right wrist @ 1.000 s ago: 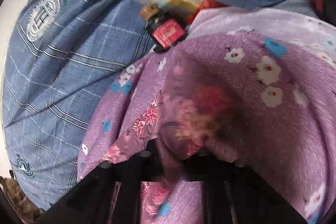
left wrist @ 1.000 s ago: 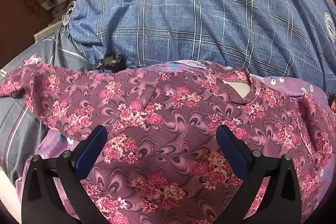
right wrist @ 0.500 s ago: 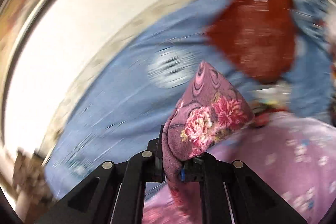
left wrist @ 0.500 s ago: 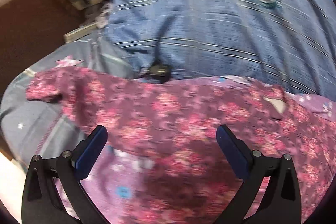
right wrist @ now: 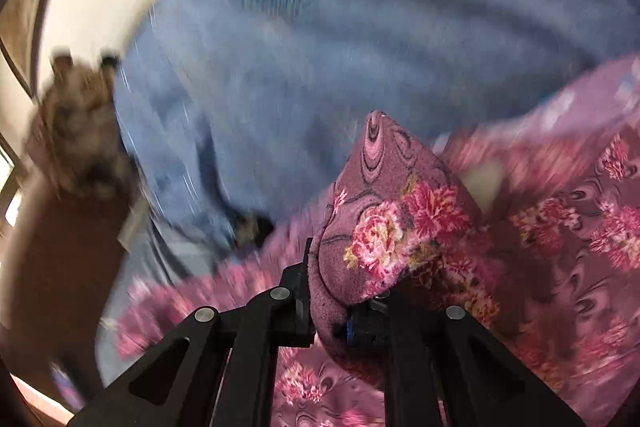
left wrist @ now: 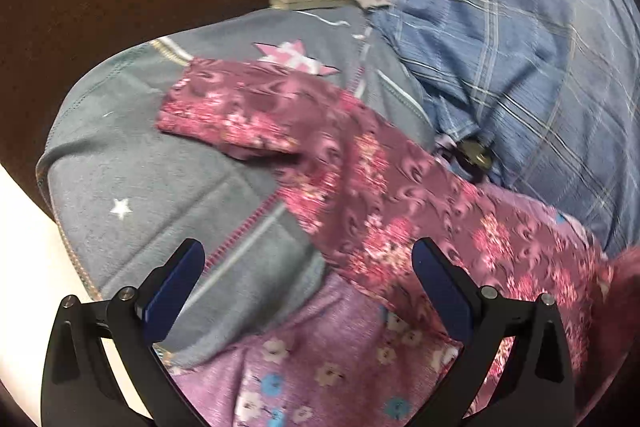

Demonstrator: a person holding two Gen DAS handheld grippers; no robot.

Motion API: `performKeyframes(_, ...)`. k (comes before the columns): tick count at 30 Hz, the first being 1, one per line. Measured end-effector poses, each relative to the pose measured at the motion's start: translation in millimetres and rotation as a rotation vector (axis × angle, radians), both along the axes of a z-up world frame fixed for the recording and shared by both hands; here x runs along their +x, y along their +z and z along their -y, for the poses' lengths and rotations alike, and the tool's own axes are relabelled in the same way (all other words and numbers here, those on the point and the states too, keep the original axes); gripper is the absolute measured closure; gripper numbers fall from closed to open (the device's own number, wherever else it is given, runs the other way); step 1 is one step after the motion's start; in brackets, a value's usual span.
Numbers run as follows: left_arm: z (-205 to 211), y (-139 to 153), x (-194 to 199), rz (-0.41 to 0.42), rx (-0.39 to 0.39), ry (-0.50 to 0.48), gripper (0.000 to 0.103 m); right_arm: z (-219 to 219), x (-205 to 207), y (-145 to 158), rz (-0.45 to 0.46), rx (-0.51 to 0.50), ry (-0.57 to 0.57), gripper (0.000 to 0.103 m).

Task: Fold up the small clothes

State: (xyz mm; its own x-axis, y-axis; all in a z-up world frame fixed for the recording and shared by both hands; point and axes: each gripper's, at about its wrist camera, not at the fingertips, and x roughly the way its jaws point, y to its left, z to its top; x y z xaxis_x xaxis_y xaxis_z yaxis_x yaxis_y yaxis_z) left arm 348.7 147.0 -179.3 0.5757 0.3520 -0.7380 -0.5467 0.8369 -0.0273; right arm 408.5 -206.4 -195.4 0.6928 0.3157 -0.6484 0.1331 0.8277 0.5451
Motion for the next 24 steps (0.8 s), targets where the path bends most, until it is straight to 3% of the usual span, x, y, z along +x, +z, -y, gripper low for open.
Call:
performKeyframes(2, -6, 3, -1, 0.006, -0.003, 0.005, 0.0, -27, 8, -34, -0.068, 0.035, 0.027, 0.086)
performKeyframes(5, -11, 5, -1, 0.013, 0.003, 0.01, 0.0, -52, 2, -56, -0.079, 0.065, 0.042, 0.082)
performKeyframes(7, -11, 5, -1, 0.013, -0.005, 0.003, 0.0, -63, -7, -64, -0.089, 0.072, 0.066, 0.065)
performKeyframes(9, -12, 5, -2, 0.01, -0.001, -0.005, 0.0, -68, -10, -67, -0.111, 0.14, 0.12, 0.027)
performKeyframes(12, -13, 6, -4, 0.007, -0.001, -0.005, 0.0, -68, -17, -53, -0.077, 0.148, 0.169, 0.021)
performKeyframes(17, -31, 4, -9, -0.005, -0.053, 0.035, 0.0, -49, -44, -12, 0.061, 0.078, 0.236, 0.022)
performKeyframes(19, -45, 4, -13, -0.007, -0.068, 0.081, 0.0, -38, -49, -10, 0.06, 0.024, 0.202, 0.036)
performKeyframes(20, -52, 4, -15, -0.003, -0.075, 0.105, 0.0, -36, -47, -13, 0.041, 0.013, 0.197, 0.056)
performKeyframes(21, -62, 5, -20, 0.004, -0.085, 0.135, 0.0, -36, -40, -22, -0.009, -0.001, 0.203, 0.066)
performKeyframes(24, -83, 4, -30, 0.015, -0.108, 0.192, 0.0, -41, -25, -66, -0.225, -0.073, 0.218, 0.072)
